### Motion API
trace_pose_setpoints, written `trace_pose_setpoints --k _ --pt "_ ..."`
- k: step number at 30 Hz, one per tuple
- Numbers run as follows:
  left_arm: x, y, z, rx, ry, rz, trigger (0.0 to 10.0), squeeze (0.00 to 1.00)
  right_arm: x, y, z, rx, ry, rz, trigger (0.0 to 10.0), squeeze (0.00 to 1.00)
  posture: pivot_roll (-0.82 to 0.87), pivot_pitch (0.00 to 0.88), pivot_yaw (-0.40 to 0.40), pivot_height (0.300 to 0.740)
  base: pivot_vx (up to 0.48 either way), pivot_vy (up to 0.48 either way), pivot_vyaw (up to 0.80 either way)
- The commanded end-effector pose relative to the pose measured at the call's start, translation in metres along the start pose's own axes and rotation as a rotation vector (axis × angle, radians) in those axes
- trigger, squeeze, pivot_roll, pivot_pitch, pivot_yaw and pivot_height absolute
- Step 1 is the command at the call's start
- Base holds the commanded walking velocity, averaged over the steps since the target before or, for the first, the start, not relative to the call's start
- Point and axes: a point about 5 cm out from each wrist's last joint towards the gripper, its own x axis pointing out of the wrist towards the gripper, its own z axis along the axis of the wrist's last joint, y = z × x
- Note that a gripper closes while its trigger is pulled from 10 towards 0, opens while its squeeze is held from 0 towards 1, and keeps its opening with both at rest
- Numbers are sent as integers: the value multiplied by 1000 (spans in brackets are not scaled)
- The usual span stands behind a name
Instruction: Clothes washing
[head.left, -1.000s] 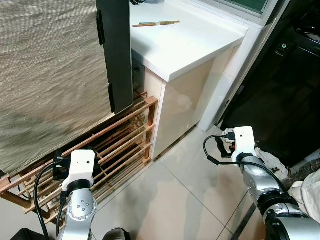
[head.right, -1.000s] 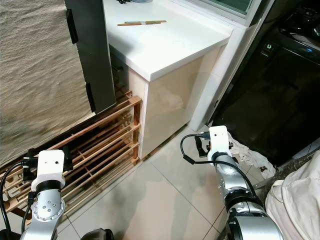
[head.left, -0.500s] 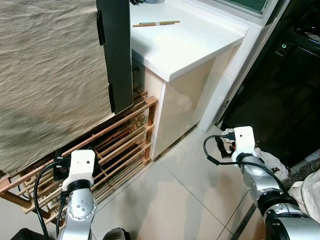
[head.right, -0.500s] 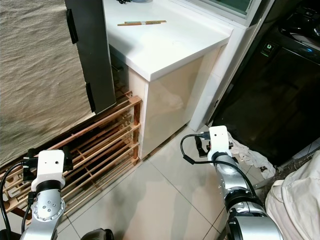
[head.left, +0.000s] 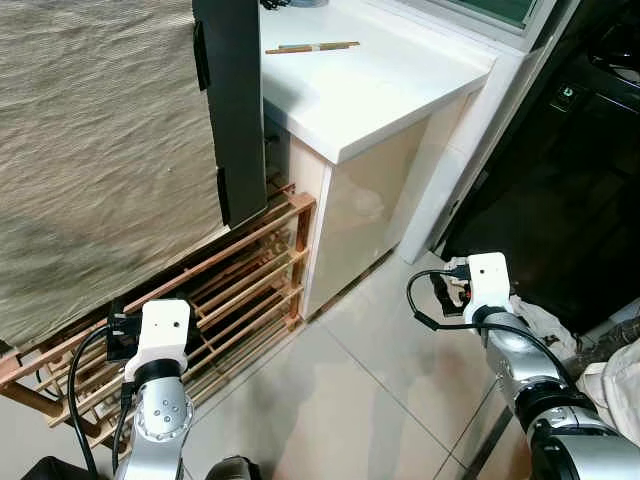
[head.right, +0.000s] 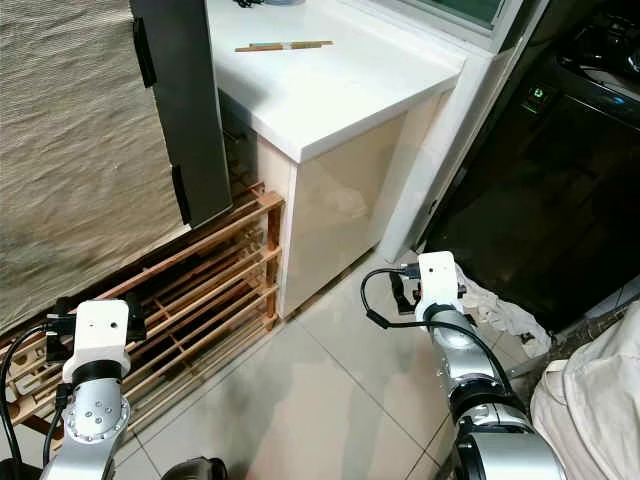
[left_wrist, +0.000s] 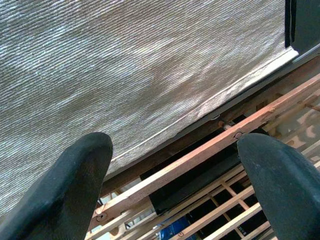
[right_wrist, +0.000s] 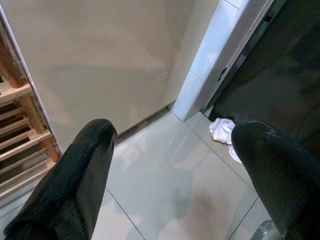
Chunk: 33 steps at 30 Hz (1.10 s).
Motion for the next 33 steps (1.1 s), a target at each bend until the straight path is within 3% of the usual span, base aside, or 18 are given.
trace_pose_setpoints --k 1,33 --pt "28 -14 24 -182 -63 -82 10000 0 6 8 21 121 -83 45 10000 0 -71 1 -55 740 0 0 0" --pt "29 -16 25 -182 -65 -104 10000 0 8 10 20 82 -47 41 10000 0 -69 0 -53 740 0 0 0"
